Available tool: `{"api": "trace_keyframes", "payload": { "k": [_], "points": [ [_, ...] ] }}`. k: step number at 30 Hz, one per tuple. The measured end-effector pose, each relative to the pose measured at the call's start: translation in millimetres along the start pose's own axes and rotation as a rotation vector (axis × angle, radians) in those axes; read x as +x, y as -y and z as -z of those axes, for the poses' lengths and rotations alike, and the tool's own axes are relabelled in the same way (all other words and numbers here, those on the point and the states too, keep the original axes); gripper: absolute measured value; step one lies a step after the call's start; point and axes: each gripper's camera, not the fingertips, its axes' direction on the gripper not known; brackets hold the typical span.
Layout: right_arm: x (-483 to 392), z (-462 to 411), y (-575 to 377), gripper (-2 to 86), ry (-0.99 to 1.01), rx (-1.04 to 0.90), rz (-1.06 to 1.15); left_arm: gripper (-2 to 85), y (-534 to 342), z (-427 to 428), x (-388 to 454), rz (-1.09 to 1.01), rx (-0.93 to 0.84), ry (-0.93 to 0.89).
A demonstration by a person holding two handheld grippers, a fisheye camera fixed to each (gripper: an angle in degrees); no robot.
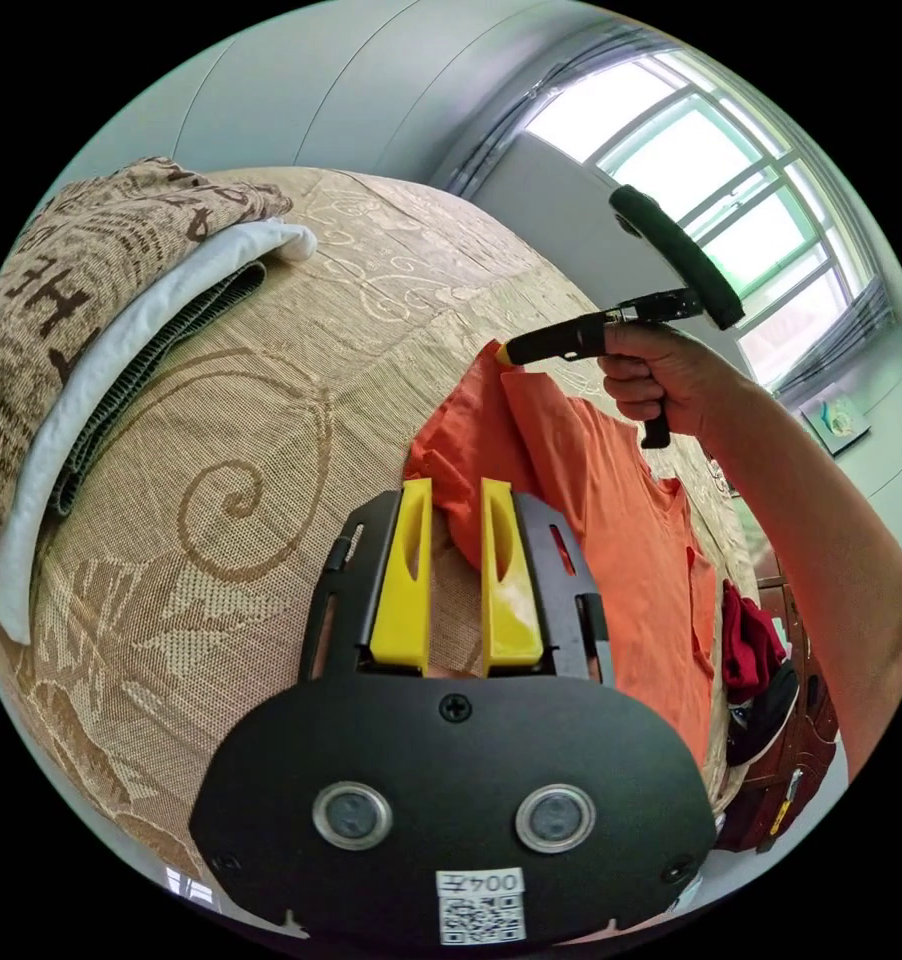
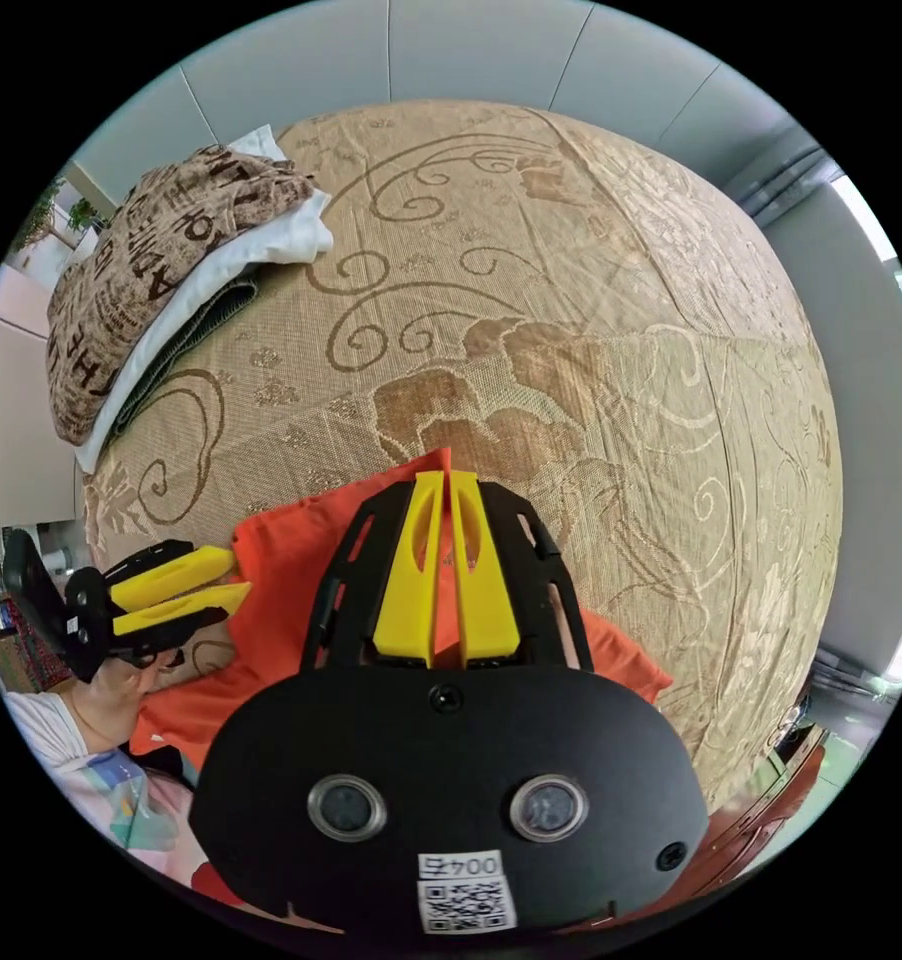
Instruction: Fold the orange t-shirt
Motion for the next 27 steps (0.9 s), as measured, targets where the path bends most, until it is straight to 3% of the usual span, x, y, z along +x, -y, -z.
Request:
{"api": "trace_keyframes", "payload": {
  "k": [7,11,17,21,24,27],
  "points": [
    [2.5,48.7,-33.1,-0.9,-0.038,0.183,0.073,1.2,-5.9,26.7,-11.1,0.025,0.14,-0.03],
    [19.5,63.8,-67.2,-0.9,0.005,0.28,0.038,1.9,-11.8,20.3,-9.8,0.005,0.111,-0.009],
    [35.4,62.1,-105.4,-0.9,0.044,0.339,0.012,14.3,-13.2,-19.8,-19.7,0.031,-0.039,-0.097],
    [45.0,60.0,-133.9,-0.9,0.075,0.39,-0.001,16.3,-11.0,-38.7,3.8,-0.072,-0.048,0.003],
    [51.9,55.5,-153.2,-0.9,0.083,0.41,-0.003,13.1,-19.5,-54.6,22.7,-0.161,-0.055,0.185],
    [58.8,48.4,-170.3,-0.9,0.081,0.417,-0.004,7.5,-31.6,-64.5,31.6,-0.193,-0.044,0.25]
  ]
}}
